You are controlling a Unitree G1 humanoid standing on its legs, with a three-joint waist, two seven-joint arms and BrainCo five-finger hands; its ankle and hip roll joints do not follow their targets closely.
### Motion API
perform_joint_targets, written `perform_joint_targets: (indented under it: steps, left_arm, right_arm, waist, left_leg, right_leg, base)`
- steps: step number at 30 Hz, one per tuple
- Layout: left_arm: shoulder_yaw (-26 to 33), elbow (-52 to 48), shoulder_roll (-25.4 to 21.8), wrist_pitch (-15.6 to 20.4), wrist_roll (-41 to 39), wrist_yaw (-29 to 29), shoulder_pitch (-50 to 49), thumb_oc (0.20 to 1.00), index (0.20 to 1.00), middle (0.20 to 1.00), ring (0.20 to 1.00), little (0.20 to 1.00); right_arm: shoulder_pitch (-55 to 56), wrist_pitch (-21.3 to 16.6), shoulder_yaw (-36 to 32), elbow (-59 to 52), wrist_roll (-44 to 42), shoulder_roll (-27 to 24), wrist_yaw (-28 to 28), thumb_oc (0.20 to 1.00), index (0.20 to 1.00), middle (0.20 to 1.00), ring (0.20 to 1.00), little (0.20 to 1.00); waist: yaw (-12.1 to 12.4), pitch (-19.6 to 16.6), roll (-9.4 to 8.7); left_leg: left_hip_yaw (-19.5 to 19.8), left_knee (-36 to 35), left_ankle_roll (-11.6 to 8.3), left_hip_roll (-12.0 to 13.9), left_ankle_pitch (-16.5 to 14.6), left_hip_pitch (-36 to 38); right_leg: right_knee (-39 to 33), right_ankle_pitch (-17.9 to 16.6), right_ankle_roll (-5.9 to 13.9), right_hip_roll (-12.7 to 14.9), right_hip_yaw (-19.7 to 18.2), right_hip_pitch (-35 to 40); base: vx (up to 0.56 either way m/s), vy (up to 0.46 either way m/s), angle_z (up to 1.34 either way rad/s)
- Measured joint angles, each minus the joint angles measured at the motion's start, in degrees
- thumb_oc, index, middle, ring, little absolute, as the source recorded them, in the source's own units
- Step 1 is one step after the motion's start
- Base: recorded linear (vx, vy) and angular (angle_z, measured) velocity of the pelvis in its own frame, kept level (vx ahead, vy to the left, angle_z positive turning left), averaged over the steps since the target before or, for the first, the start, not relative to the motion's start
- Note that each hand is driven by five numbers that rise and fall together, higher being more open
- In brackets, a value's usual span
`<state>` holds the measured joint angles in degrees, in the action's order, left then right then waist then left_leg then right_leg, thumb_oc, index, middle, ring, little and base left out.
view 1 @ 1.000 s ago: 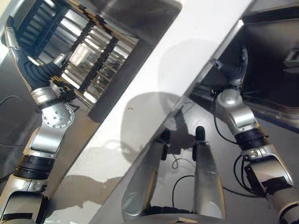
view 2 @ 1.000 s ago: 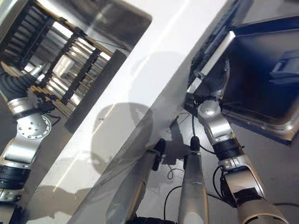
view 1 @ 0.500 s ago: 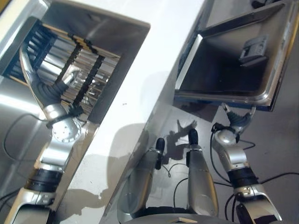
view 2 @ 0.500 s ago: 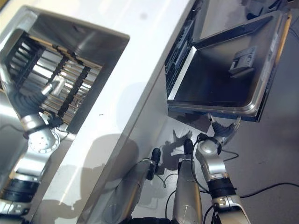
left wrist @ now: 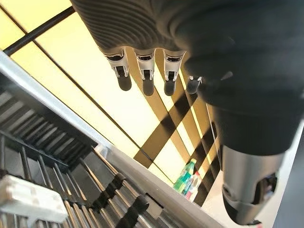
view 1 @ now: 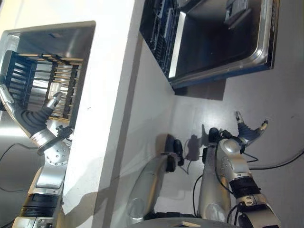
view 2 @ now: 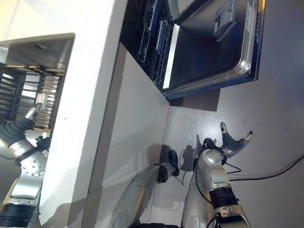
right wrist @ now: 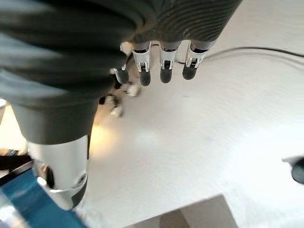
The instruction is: Pick up plates and place into dishwasher.
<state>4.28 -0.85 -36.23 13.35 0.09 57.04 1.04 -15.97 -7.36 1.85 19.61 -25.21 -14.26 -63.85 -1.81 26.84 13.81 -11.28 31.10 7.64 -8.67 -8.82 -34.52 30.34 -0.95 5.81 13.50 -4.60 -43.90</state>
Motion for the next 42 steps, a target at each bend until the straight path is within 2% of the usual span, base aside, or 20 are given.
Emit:
perform_joint_targets:
  steps: [3,6,11,13,16,20,23,26,28,31,35,39,42]
  left_arm:
    - [0.1,-0.2,-1.0,0.6,-1.2,-0.1,0.0,1.000,1.000,1.000,1.000,1.000]
    - [0.3,-0.8,-2.6,1.5,-2.2,0.0,1.5,1.000,1.000,1.000,1.000,1.000]
    - [-0.6,-3.8,-6.7,1.0,-2.2,0.0,4.4,1.000,1.000,1.000,1.000,1.000]
    - [-0.5,-4.5,-8.4,0.9,-3.4,-0.4,4.8,1.000,1.000,1.000,1.000,1.000]
    - [0.0,-4.5,-11.1,0.8,-3.6,-0.8,5.1,1.000,1.000,1.000,1.000,1.000]
    - [0.2,-3.9,-14.7,1.0,-3.5,-1.8,4.6,1.000,1.000,1.000,1.000,1.000]
    - [-0.1,-3.8,-15.6,0.9,-3.5,-2.2,3.7,1.000,1.000,1.000,1.000,1.000]
    - [-0.9,-3.8,-15.6,0.9,-3.5,-2.3,2.4,1.000,1.000,1.000,1.000,1.000]
    - [-0.9,-3.8,-15.7,0.9,-3.7,-2.4,1.1,1.000,1.000,1.000,1.000,1.000]
    - [-0.4,-3.1,-15.6,1.0,-5.5,-3.6,-0.8,1.000,1.000,1.000,1.000,1.000]
    - [0.0,-2.1,-14.7,1.0,-6.1,-5.4,-0.7,1.000,1.000,1.000,1.000,1.000]
    - [1.2,-1.8,-12.6,0.7,-8.5,-6.6,-0.5,1.000,1.000,1.000,1.000,1.000]
    - [1.3,-1.8,-11.2,0.5,-9.9,-7.5,-0.2,1.000,1.000,1.000,1.000,1.000]
  right_arm:
    - [-2.1,-2.7,-1.7,1.5,-1.1,-0.2,0.2,1.000,1.000,1.000,1.000,1.000]
    - [-8.1,-5.0,-2.2,2.0,-1.4,-0.8,0.2,1.000,1.000,1.000,1.000,1.000]
    - [-14.6,-6.5,-4.5,2.3,-1.2,-2.4,0.1,1.000,1.000,1.000,1.000,1.000]
    - [-17.1,-7.3,-6.4,2.4,-1.4,-4.0,0.1,1.000,1.000,1.000,1.000,1.000]
    - [-20.7,-7.8,-8.6,3.0,-3.2,-7.9,1.2,1.000,1.000,1.000,1.000,1.000]
    - [-25.9,-8.1,-9.1,3.2,-4.9,-12.1,5.9,1.000,1.000,1.000,1.000,1.000]
    - [-29.3,-10.2,-8.3,3.1,-5.5,-13.6,7.8,1.000,1.000,1.000,1.000,1.000]
    - [-30.1,-12.8,-8.5,3.1,-9.8,-13.6,9.8,1.000,1.000,1.000,1.000,1.000]
    - [-30.1,-12.8,-8.7,3.2,-14.3,-13.6,15.4,1.000,1.000,1.000,1.000,1.000]
    - [-29.0,-11.1,-8.6,3.3,-20.6,-14.2,27.1,1.000,1.000,1.000,1.000,1.000]
    - [-25.0,-8.4,-7.0,3.2,-22.9,-17.4,40.4,1.000,1.000,1.000,1.000,1.000]
    - [-22.8,-4.0,-3.9,3.2,-23.8,-20.4,47.7,1.000,1.000,1.000,1.000,1.000]
    - [-22.6,-1.8,-1.2,2.9,-23.7,-21.4,51.9,1.000,1.000,1.000,1.000,1.000]
  waist:
    - [1.5,-0.5,0.76]
    - [2.0,-1.5,2.03]
    - [2.8,-2.4,3.30]
    - [2.8,-3.3,4.50]
    - [4.1,-3.5,4.71]
    - [5.1,-3.5,4.70]
    - [5.4,-3.5,4.72]
    - [5.5,-3.5,4.72]
    - [5.5,-3.5,4.72]
    - [4.3,-3.5,4.72]
    - [3.5,-3.4,4.64]
    - [2.4,-3.3,4.42]
    - [2.5,-2.6,3.60]
  left_leg:
    - [-0.9,2.3,-0.47,0.2,-0.6,-3.1]
    - [-0.7,6.7,-0.07,0.3,-2.0,-7.6]
    - [0.9,18.4,-0.29,0.2,-6.5,-13.6]
    - [2.0,23.7,-0.14,-0.3,-8.4,-17.6]
    - [2.0,29.3,-0.24,-0.9,-10.7,-21.6]
    - [2.1,32.9,-0.67,-1.1,-12.0,-24.5]
    - [2.1,33.4,-0.74,-1.0,-12.1,-25.3]
    - [2.2,33.4,-0.58,-1.1,-12.2,-25.3]
    - [2.3,33.3,-0.58,-1.3,-12.2,-25.3]
    - [2.4,33.1,-0.47,-1.4,-12.1,-25.1]
    - [2.5,32.3,-0.47,-1.2,-11.7,-24.1]
    - [3.8,31.4,-0.60,-1.7,-11.6,-21.8]
    - [6.9,29.9,-1.72,-3.8,-11.1,-19.5]
  right_leg:
    - [2.1,-0.5,-0.09,-0.2,-1.0,-3.5]
    - [6.6,0.7,-0.02,0.2,-1.2,-7.7]
    - [18.8,6.7,-1.53,0.3,-1.4,-13.0]
    - [24.0,9.6,-2.48,0.3,-1.7,-16.3]
    - [30.1,12.4,-1.23,0.6,-3.0,-20.5]
    - [34.2,14.1,0.21,0.7,-3.6,-23.7]
    - [34.9,14.5,0.13,0.6,-3.7,-24.5]
    - [34.8,14.6,0.05,0.5,-3.6,-24.5]
    - [34.6,14.7,0.05,0.5,-3.7,-24.5]
    - [34.3,14.5,-0.01,0.4,-3.8,-24.3]
    - [33.3,14.1,-0.11,-0.5,-4.1,-23.0]
    - [32.0,14.1,-0.11,-1.5,-4.2,-20.0]
    - [30.5,14.1,-0.12,-2.0,-4.1,-17.6]
  base:
    - [0.05,-0.071,-0.09]
    - [0.11,-0.109,0.12]
    - [0.07,-0.192,0.26]
    - [0.09,-0.149,0.38]
    - [0.08,-0.097,0.22]
    - [0.05,-0.081,0.11]
    - [0.04,-0.062,0.00]
    - [0.03,-0.019,-0.03]
    - [0.00,-0.014,-0.02]
    - [-0.01,-0.038,-0.04]
    - [0.00,-0.014,-0.03]
    - [0.00,0.003,-0.02]
    - [-0.03,0.034,-0.09]
